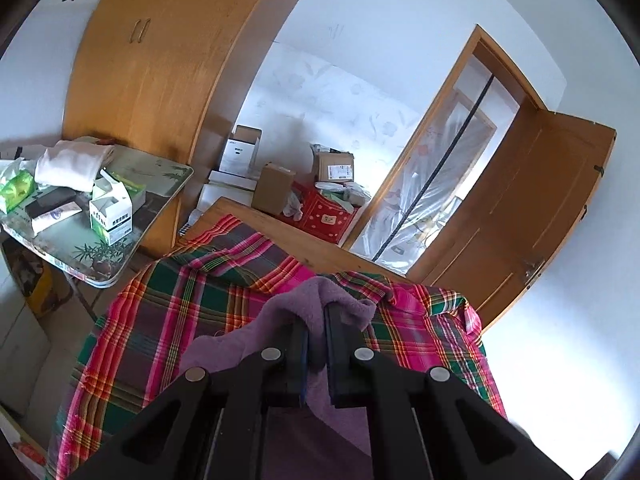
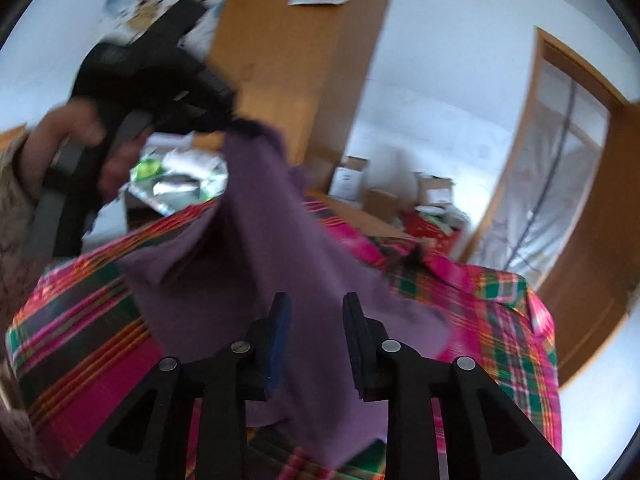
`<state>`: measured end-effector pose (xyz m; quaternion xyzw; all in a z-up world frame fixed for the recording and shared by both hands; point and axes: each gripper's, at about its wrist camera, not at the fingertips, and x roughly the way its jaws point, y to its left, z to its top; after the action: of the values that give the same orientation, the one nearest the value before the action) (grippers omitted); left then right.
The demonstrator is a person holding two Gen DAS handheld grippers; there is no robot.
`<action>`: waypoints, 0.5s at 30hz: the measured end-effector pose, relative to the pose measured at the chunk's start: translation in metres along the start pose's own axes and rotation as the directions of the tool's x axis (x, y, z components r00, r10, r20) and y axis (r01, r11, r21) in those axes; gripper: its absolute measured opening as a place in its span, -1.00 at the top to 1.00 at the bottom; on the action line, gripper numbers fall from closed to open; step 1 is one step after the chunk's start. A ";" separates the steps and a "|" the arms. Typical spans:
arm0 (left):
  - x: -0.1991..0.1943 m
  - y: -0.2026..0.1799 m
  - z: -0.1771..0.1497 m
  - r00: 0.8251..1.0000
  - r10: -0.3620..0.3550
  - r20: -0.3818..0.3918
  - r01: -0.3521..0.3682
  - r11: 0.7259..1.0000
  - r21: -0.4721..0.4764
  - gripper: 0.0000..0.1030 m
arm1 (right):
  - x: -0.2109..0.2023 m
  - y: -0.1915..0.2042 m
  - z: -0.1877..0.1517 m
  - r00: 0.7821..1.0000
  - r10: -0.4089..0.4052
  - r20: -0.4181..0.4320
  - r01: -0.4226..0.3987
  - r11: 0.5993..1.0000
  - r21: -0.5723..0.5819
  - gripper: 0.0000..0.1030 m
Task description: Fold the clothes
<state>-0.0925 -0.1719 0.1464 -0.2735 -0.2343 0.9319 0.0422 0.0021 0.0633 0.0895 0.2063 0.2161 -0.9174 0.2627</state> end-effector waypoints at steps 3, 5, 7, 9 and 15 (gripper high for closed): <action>-0.001 0.001 0.001 1.000 -0.004 0.001 0.004 1.000 -0.006 0.87 | 0.025 0.010 -0.004 0.996 -0.065 -0.055 0.064 0.997 -0.036 0.22; -0.002 0.003 0.002 1.000 -0.001 0.002 0.001 1.000 -0.005 0.87 | 0.034 0.013 -0.008 0.991 -0.094 -0.094 0.089 0.994 -0.059 0.20; -0.004 0.005 0.003 1.000 0.004 0.007 -0.004 1.000 -0.013 0.87 | 0.038 0.010 -0.012 0.985 -0.134 -0.112 0.128 0.990 -0.062 0.20; -0.005 0.008 0.005 1.000 0.009 0.012 -0.008 1.000 -0.021 0.87 | 0.038 0.002 -0.015 0.978 -0.161 -0.131 0.157 0.987 -0.041 0.24; -0.004 0.009 0.008 1.000 -0.007 0.010 0.007 1.000 -0.024 0.87 | 0.018 -0.037 -0.011 0.973 -0.205 -0.108 0.218 0.967 0.129 0.77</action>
<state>-0.0922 -0.1843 0.1498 -0.2683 -0.2466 0.9303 0.0411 -0.0306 0.0905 0.0822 0.2427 0.1841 -0.9425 0.1377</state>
